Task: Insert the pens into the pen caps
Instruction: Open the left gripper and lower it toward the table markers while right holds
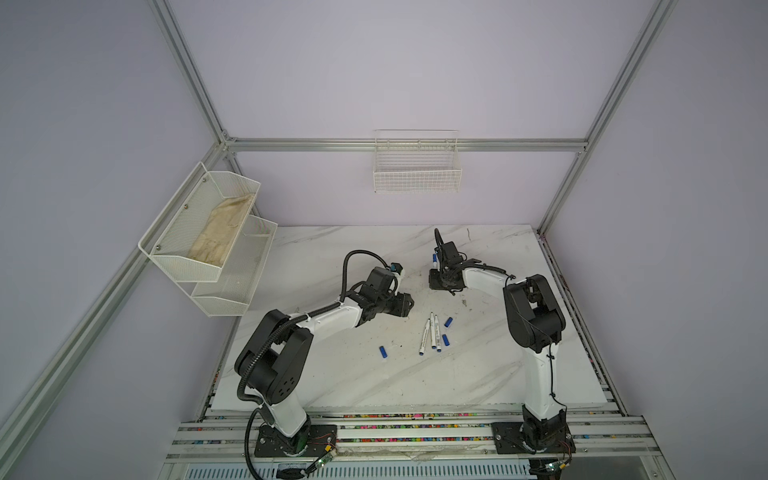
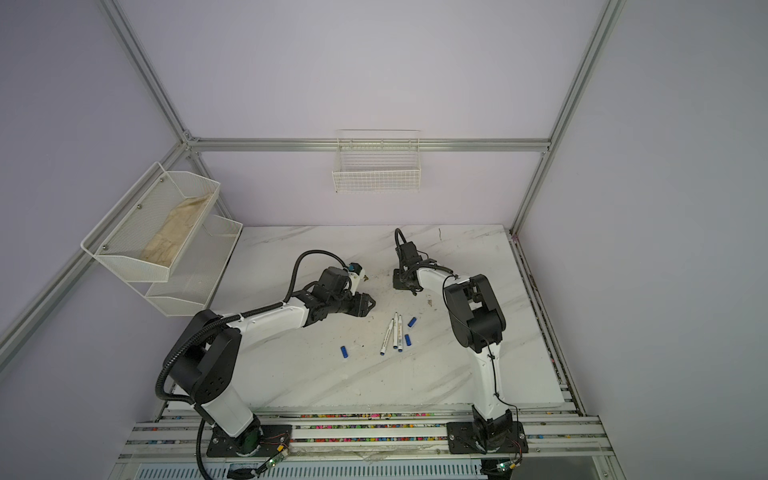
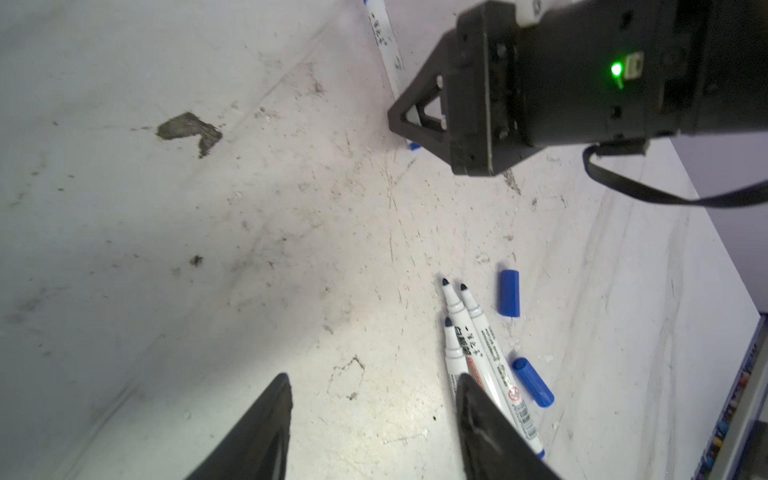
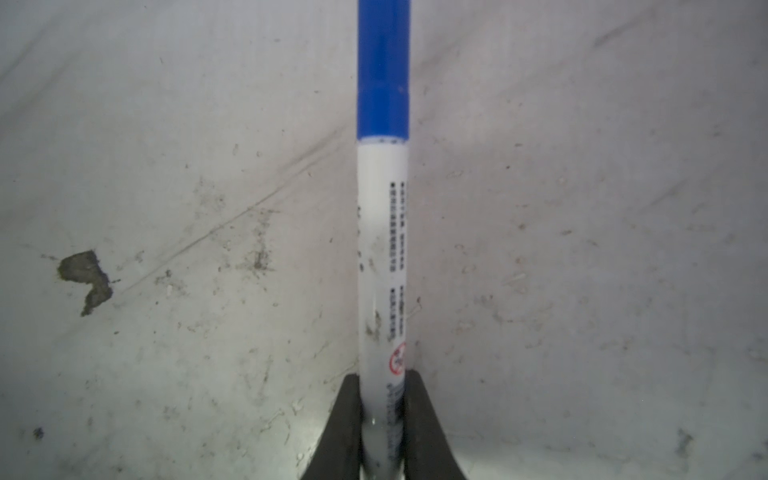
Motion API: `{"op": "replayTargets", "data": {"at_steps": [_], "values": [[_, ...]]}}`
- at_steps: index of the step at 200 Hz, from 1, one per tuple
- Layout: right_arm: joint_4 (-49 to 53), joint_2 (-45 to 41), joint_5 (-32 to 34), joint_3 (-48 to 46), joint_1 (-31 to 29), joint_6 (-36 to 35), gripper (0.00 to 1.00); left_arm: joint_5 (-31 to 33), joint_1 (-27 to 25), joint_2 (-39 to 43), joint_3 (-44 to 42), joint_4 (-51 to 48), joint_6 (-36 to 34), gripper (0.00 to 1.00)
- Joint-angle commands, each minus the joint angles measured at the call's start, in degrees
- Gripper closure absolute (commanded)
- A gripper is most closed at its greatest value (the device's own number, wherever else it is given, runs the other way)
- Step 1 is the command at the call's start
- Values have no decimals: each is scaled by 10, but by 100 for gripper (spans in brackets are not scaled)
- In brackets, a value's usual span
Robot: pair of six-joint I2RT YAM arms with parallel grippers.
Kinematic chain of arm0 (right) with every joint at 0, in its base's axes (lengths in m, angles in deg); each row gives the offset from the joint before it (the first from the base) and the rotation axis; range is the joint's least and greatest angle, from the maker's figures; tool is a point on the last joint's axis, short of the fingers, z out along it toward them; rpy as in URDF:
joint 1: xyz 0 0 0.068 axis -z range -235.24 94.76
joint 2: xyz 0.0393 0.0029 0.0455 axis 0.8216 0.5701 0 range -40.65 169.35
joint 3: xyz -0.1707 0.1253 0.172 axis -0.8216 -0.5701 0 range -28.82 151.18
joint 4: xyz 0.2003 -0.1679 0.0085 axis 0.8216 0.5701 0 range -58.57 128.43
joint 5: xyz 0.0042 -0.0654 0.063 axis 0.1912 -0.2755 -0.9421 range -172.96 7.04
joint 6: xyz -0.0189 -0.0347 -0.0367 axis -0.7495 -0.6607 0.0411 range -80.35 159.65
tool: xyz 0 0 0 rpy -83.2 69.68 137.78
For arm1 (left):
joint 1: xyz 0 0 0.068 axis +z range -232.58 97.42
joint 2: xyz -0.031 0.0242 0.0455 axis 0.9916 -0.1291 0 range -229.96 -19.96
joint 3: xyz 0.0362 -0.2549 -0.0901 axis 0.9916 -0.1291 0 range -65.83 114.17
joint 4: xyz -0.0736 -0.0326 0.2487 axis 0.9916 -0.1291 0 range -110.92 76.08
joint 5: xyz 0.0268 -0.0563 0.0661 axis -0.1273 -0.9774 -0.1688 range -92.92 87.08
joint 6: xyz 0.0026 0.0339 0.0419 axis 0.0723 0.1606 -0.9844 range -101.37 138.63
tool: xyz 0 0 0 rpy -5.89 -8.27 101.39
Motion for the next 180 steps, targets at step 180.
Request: {"op": "replayTargets", "data": {"at_steps": [180], "values": [[-46,-98,11,-72,10,18,59,-42,-101,-74,103,-150,-228,25]]}}
